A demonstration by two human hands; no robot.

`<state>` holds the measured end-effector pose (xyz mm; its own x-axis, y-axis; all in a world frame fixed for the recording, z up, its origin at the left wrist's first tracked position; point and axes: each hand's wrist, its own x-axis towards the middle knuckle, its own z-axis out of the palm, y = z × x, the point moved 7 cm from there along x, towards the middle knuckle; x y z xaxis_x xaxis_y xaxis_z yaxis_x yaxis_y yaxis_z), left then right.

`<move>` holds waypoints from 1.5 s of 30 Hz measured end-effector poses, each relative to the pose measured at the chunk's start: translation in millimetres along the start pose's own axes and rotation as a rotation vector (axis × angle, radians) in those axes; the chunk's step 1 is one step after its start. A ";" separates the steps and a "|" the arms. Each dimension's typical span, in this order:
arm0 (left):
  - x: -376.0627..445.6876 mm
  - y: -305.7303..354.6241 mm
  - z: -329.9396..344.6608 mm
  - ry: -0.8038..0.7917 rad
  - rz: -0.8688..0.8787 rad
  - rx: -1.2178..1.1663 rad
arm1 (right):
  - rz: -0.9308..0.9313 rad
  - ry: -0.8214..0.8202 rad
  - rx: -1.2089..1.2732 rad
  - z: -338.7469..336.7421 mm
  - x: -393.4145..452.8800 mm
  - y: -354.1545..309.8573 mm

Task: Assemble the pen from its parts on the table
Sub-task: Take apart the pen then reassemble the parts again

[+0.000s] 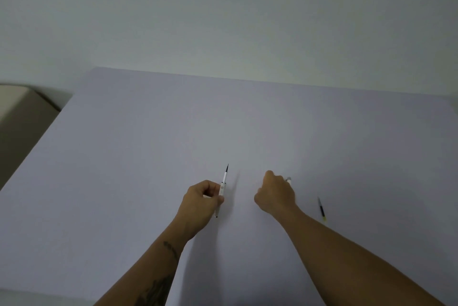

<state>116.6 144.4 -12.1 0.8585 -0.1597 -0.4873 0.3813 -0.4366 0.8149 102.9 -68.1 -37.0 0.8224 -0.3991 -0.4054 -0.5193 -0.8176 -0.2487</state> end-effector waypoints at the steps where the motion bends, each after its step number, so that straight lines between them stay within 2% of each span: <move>1: 1.7 -2.5 -3.7 -0.022 -0.007 -0.020 | 0.006 0.007 0.007 1.3 0.1 -1.8; 6: 6.9 -8.7 -14.3 -0.140 -0.028 -0.069 | 0.012 0.016 0.205 -6.9 -7.1 -15.3; 12: 10.3 3.7 -13.1 -0.238 -0.007 -0.025 | 0.075 -0.010 1.069 -44.2 -24.5 -44.0; 15: 9.4 11.8 -10.9 -0.261 0.022 -0.012 | 0.067 -0.010 1.220 -60.5 -31.7 -49.1; 24: -1.6 19.9 -10.7 -0.314 0.058 -0.003 | 0.049 0.051 1.097 -72.7 -56.0 -51.4; 34: -10.9 34.1 -20.5 -0.286 0.151 0.033 | 0.029 -0.063 1.066 -64.9 -68.1 -51.7; 45: -25.1 30.9 -8.2 -0.481 -0.024 -0.085 | 0.016 -0.104 0.934 -75.1 -75.6 -45.5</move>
<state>109.6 142.2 27.8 0.6011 -0.5497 -0.5801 0.4430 -0.3750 0.8144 81.8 -31.9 71.0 0.8123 -0.3309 -0.4803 -0.5435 -0.1306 -0.8292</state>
